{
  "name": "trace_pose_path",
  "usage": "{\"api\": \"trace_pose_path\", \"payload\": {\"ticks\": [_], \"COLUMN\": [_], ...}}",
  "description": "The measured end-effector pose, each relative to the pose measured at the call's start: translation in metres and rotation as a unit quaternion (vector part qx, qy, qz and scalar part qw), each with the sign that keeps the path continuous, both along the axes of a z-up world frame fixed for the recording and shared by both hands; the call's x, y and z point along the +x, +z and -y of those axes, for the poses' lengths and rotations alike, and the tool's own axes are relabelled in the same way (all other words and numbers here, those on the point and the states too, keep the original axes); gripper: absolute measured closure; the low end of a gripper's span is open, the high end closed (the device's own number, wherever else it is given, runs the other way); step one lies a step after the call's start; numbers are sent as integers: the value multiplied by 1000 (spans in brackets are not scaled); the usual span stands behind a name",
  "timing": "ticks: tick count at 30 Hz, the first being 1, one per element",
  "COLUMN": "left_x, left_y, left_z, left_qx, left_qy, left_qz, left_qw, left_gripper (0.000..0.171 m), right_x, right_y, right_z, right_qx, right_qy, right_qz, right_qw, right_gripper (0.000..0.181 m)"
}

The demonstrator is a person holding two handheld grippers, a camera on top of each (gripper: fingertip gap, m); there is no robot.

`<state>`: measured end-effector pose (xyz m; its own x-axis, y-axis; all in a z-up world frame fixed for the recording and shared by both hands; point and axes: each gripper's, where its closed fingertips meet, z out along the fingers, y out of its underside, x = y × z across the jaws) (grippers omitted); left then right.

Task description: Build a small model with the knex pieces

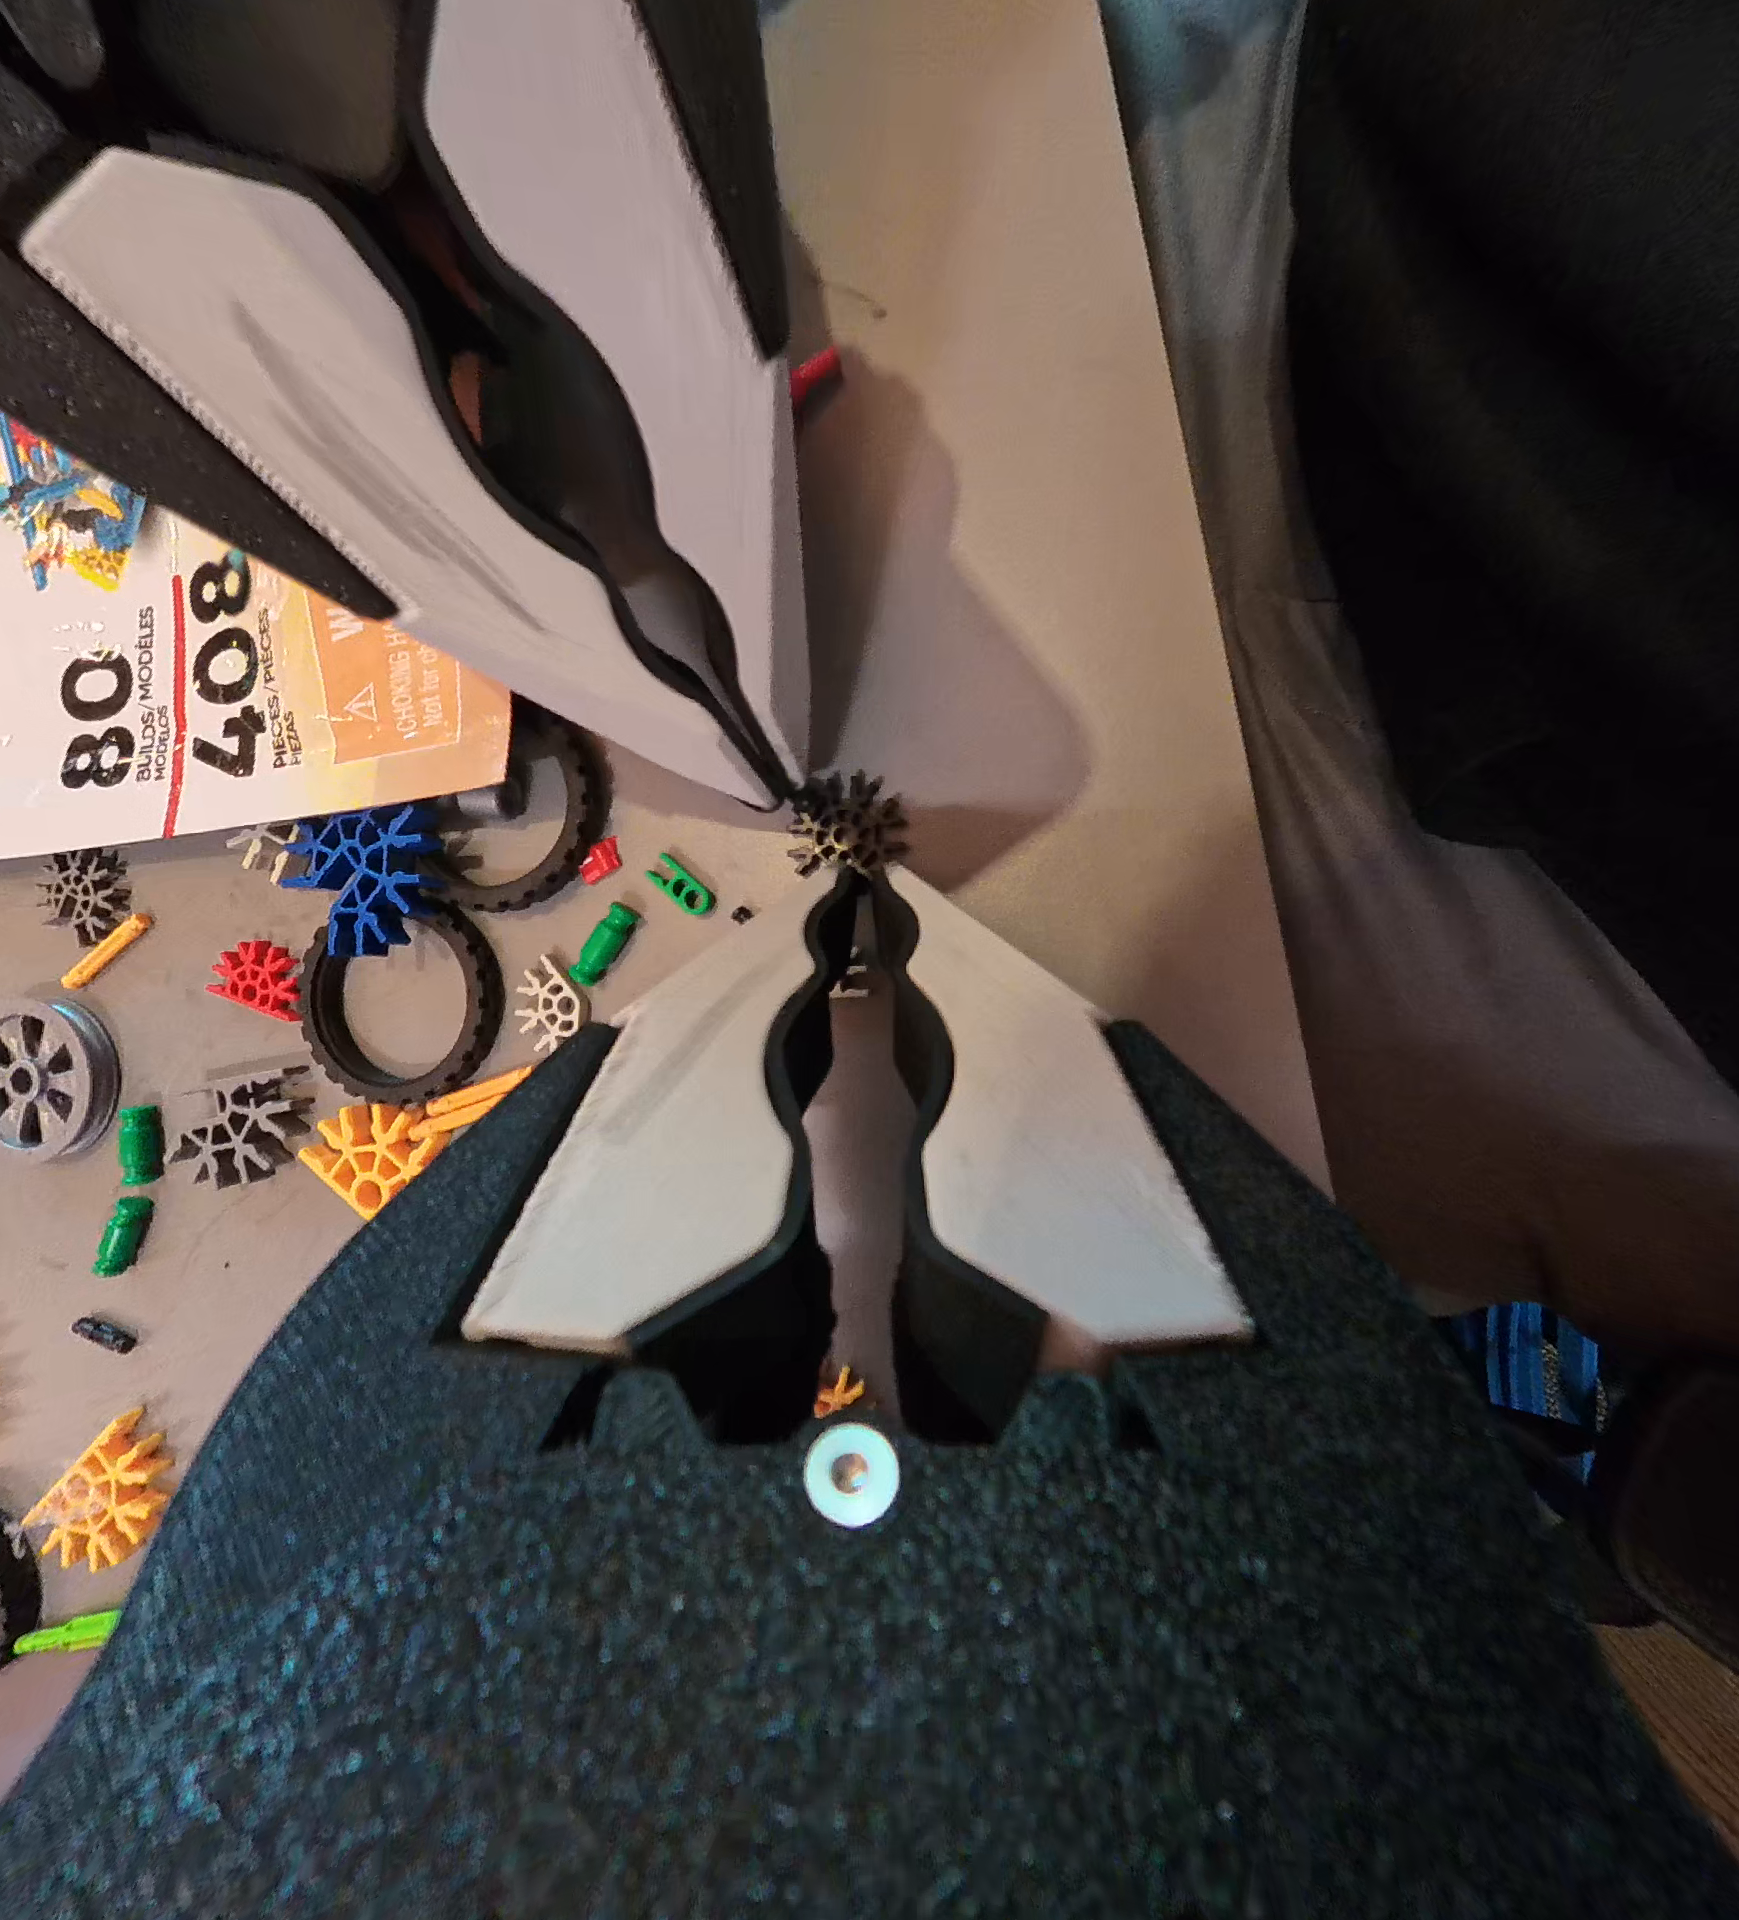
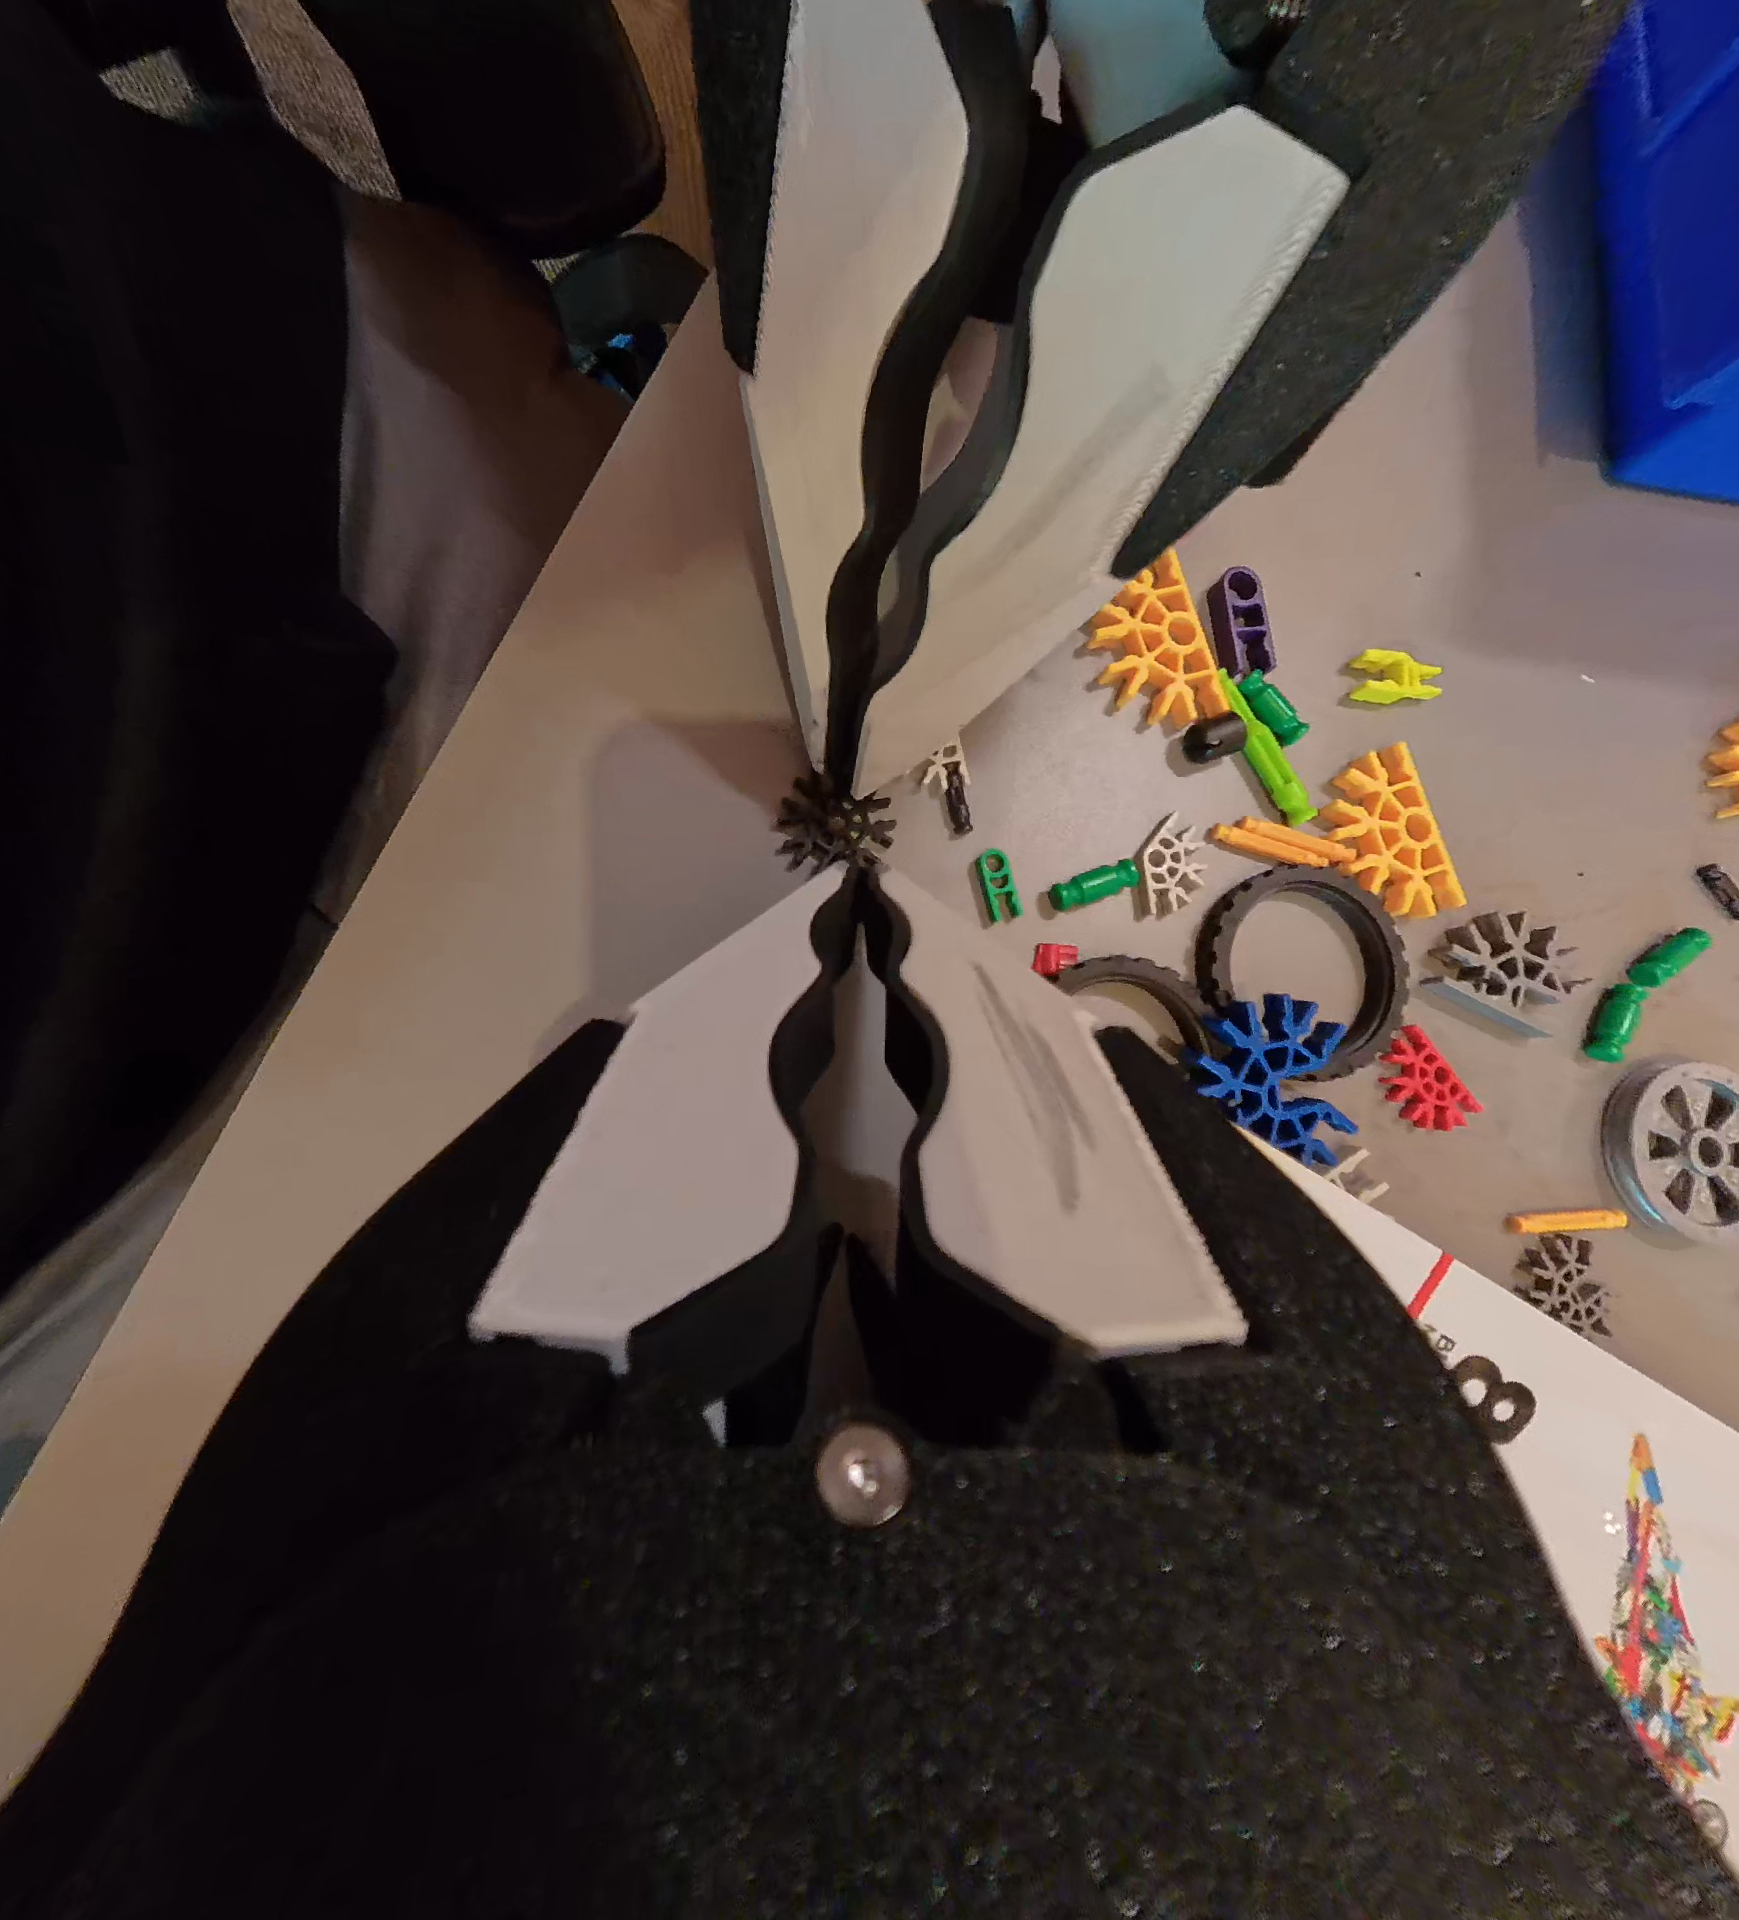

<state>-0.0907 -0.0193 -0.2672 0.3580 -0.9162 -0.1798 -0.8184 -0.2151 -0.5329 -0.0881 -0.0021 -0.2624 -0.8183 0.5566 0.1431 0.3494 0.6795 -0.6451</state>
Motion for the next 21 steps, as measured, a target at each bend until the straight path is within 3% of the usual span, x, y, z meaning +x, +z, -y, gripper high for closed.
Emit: {"api": "trace_pose_path", "payload": {"ticks": [21], "left_x": [0], "left_y": [0], "left_z": [0], "left_qx": [1], "left_qy": [6], "left_qz": [-6], "left_qw": [1000], "left_gripper": [170], "right_x": [2], "right_y": [-3], "right_z": [2], "right_qx": [37], "right_qy": [10], "right_qz": [12], "right_qw": [999], "right_gripper": [181]}}
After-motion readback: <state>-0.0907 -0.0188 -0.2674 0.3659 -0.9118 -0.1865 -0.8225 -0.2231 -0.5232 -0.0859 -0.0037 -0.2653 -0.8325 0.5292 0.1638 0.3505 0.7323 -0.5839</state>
